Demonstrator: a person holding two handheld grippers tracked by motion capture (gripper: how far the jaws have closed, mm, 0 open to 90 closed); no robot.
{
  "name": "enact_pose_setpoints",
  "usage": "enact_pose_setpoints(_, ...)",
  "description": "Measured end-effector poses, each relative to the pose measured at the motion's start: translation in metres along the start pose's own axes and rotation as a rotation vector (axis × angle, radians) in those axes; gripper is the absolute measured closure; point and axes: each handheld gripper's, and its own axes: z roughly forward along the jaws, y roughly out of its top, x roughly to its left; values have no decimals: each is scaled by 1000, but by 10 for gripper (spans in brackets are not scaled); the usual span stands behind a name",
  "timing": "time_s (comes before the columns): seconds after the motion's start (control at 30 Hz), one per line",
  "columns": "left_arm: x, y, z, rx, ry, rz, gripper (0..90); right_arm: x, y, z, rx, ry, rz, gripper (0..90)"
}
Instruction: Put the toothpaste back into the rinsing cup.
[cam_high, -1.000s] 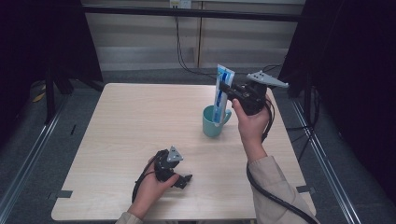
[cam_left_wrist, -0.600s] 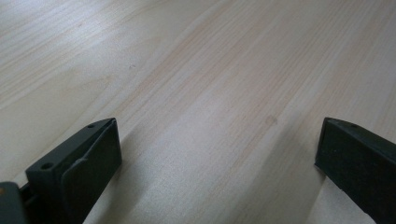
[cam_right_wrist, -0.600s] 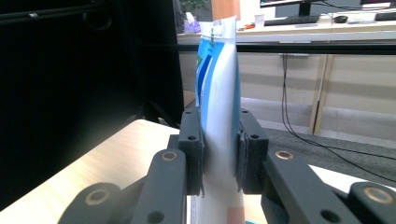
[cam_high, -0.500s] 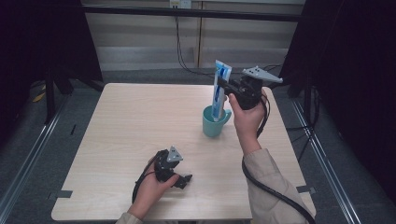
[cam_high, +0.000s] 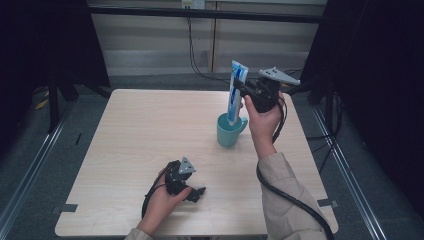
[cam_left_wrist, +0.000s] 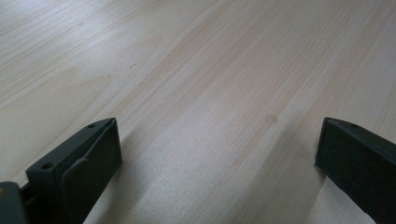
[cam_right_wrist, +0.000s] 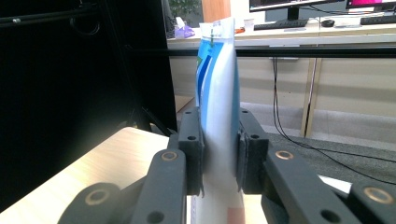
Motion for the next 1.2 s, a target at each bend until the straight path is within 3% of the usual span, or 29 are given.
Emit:
enact_pose_setpoints(0.43,0,-1,-1,-2,-2,1,0,-7,-8,10,-5,-18,13,755)
enact_pose_setpoints(1.2,-1,-2,-1,-11,4,-3,0,-12,-50,25,52,-27,13,751)
